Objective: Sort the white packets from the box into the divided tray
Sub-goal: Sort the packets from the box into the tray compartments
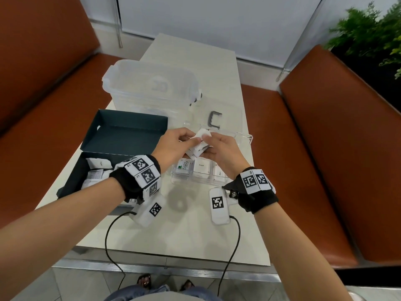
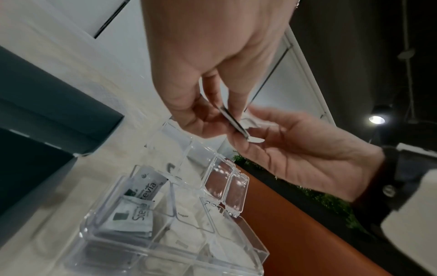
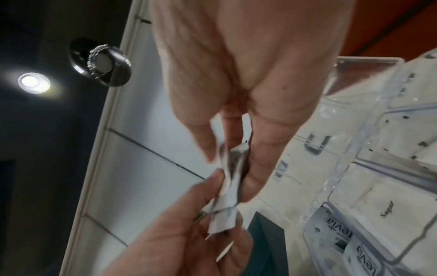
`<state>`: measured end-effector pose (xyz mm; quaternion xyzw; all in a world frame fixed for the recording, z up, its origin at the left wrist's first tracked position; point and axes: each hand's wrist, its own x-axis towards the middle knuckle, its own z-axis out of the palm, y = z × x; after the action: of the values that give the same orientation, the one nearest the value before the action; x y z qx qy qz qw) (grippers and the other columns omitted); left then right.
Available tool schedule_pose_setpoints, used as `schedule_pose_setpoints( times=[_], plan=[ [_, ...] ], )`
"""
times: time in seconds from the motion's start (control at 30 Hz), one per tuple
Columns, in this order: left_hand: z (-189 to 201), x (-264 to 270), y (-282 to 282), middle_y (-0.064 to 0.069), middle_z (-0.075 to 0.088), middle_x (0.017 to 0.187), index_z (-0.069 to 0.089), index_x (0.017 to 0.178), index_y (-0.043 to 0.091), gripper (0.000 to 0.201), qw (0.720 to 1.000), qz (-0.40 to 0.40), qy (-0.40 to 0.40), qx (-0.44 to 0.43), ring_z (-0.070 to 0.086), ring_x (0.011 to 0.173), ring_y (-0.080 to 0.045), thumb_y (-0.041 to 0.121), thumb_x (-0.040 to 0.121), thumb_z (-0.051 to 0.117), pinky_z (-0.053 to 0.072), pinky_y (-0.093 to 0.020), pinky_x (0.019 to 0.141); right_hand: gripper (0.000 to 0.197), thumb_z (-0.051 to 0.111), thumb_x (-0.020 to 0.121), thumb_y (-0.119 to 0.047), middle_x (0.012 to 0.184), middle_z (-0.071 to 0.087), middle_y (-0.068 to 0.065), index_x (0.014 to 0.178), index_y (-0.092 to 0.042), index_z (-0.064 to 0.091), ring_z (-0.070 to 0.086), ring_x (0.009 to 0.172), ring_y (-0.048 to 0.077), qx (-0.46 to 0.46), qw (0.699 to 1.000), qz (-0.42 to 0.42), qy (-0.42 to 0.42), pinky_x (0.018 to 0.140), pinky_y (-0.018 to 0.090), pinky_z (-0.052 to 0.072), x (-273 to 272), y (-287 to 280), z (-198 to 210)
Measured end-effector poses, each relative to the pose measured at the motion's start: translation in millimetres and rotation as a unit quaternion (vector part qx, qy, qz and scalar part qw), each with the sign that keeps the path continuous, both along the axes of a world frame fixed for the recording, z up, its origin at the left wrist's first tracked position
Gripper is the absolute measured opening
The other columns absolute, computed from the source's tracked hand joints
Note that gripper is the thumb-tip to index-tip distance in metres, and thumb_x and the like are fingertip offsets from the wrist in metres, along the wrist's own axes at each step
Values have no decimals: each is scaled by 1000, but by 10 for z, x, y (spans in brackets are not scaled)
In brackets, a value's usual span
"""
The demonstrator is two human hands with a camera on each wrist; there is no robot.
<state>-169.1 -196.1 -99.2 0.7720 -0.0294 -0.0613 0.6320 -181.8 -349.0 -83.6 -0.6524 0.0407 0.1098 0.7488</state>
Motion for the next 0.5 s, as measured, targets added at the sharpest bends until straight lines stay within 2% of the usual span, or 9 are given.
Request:
schedule_pose_setpoints(
  times=[0.03,0.1,0.17,0.2,0.23,0.3,0.4,0.5],
  plan=[
    [24,1,-11,-10,68,92,66,101,11,16,999,-6,28,-17,68,67,-16,23,90,68,58,-27,61,26,52,97,-8,97,67,20,114,9,60,68,89,31,-19,1000,-1,-16,78,34,58,1,0,-6],
    [91,-10,-39,-14,64,102,58,110,9,20,987,-31,130,-93,67,80,-23,22,95,60,61,-38,71,24,56,94,-3,92,67,19,114,9,61,68,80,25,-45,998,-7,-31,70,28,58,26,-8,12],
    [164,-26,-55,-18,65,110,56,122,6,27,952,-76,221,-196,67,94,-30,19,99,50,60,-46,77,20,61,91,-4,84,68,12,109,5,65,65,70,17,-95,994,-12,-51,61,22,52,62,-26,57],
    [192,-31,-57,-19,67,112,57,124,4,29,936,-99,243,-234,68,99,-31,17,101,45,60,-46,77,19,63,89,-4,80,67,10,106,3,66,62,66,14,-117,991,-10,-60,59,20,50,76,-39,79],
    [214,-34,-60,-21,68,113,57,123,2,29,925,-117,252,-261,69,101,-33,14,102,43,60,-44,76,17,65,88,-4,76,66,8,104,2,67,60,62,12,-135,989,-7,-67,57,18,49,90,-61,98],
    [237,-33,-85,-23,69,112,58,122,1,27,919,-132,249,-276,70,100,-34,8,102,41,61,-36,72,12,69,84,-4,71,66,5,96,-3,69,61,56,9,-175,981,-10,-84,54,17,49,112,-132,134],
    [203,-34,-149,-22,68,115,60,121,3,24,932,-111,232,-256,72,94,-32,3,99,49,59,-29,66,14,79,76,-11,68,68,3,88,-12,72,63,57,9,-257,960,-38,-105,57,18,50,152,-288,165],
    [120,-37,-208,-16,70,113,62,120,7,26,938,-90,222,-250,72,91,-31,11,95,61,58,-26,63,14,83,72,-17,68,70,-2,82,-17,73,59,56,5,-289,951,-45,-101,54,16,50,171,-447,150]
  ],
)
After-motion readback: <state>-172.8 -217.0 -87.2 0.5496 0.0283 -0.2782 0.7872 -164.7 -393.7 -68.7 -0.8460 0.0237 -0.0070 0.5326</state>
